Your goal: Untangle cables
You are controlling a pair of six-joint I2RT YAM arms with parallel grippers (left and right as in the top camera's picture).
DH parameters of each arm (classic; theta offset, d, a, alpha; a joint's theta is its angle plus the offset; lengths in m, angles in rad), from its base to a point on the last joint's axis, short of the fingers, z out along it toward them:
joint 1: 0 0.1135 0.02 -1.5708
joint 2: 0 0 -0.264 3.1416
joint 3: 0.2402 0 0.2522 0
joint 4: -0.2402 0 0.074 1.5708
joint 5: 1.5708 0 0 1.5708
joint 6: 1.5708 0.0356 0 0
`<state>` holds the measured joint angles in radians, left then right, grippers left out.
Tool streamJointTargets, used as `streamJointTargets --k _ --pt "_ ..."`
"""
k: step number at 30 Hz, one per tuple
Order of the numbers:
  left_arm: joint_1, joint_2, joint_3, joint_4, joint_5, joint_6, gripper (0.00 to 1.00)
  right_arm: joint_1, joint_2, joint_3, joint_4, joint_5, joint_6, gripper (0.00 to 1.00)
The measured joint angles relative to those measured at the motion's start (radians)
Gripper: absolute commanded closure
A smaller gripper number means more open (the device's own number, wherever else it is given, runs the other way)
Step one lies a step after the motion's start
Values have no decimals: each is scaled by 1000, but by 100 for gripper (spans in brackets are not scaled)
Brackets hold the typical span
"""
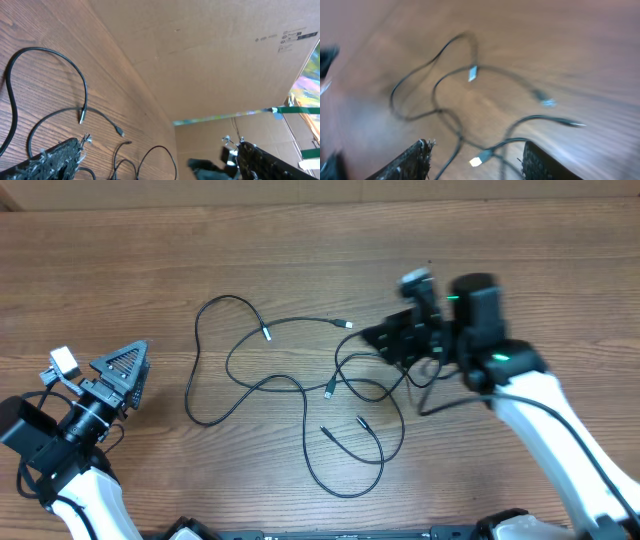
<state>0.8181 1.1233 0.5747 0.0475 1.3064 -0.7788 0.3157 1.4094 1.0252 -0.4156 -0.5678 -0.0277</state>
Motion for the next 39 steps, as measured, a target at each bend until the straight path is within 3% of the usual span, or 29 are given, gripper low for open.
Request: streamJointTargets --k 6,11,25,28,35,39 --pt "0 0 0 0 2 0 0 183 203 0 120 -15 -53 53" --pt "0 0 0 0 3 0 0 273 340 -1 221 55 -69 48" --pt "0 0 0 0 3 0 1 400 541 -1 492 172 -78 49" --pt "0 0 0 0 3 0 0 406 581 -1 501 219 -80 56" --pt "0 0 0 0 3 0 0 407 603 -1 510 278 -88 94" --pt "0 0 0 0 3 0 0 407 605 -1 509 288 -82 96"
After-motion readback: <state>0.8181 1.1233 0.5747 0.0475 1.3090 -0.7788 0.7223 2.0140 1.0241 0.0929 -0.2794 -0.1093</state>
